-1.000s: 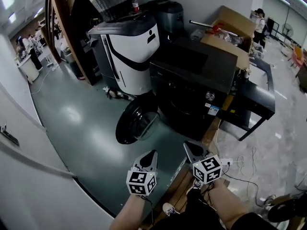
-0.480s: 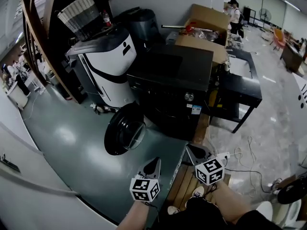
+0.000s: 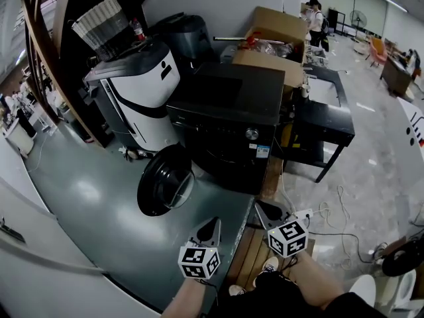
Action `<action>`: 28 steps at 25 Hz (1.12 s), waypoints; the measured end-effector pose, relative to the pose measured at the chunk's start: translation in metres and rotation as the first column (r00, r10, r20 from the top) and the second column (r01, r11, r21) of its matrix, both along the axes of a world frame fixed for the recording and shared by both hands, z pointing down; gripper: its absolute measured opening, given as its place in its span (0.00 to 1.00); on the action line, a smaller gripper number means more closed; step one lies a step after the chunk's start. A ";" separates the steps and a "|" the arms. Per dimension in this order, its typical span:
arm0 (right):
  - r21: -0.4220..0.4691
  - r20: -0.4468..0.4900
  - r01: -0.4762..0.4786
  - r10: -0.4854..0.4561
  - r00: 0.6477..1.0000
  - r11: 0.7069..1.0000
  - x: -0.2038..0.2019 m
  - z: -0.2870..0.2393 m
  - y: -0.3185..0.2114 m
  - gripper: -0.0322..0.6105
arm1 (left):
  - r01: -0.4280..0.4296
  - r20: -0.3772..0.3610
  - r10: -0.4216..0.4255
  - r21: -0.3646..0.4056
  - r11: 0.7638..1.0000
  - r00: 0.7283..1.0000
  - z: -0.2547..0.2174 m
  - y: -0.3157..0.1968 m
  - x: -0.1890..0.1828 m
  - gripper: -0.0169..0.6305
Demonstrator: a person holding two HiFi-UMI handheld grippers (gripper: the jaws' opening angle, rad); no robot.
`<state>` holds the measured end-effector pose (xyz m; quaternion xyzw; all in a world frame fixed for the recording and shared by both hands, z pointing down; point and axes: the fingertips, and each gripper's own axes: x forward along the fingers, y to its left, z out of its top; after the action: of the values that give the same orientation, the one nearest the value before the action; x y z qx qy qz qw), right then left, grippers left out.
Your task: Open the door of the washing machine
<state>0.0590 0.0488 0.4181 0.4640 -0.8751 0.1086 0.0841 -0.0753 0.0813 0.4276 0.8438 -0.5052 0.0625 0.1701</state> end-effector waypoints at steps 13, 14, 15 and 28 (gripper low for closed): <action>-0.016 0.009 0.014 -0.014 1.000 1.000 -0.004 0.006 0.025 0.08 | 0.035 -0.007 -0.035 0.002 0.999 0.999 0.003 0.026 -0.011 0.05; -0.018 0.009 0.018 -0.018 1.000 1.000 -0.005 0.007 0.026 0.08 | 0.039 -0.007 -0.039 0.000 0.999 0.999 0.003 0.028 -0.011 0.05; -0.020 0.008 0.023 -0.023 1.000 1.000 -0.005 0.007 0.027 0.08 | 0.042 -0.008 -0.042 -0.002 0.999 0.999 0.003 0.030 -0.012 0.05; -0.039 0.004 0.068 -0.068 0.998 0.997 -0.019 0.022 0.044 0.08 | 0.085 -0.011 -0.085 -0.013 0.996 0.996 0.016 0.053 -0.022 0.05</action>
<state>0.0399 0.0929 0.4405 0.4321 -0.8882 0.1231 0.0956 -0.0973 0.1342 0.4440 0.8208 -0.5392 0.0537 0.1809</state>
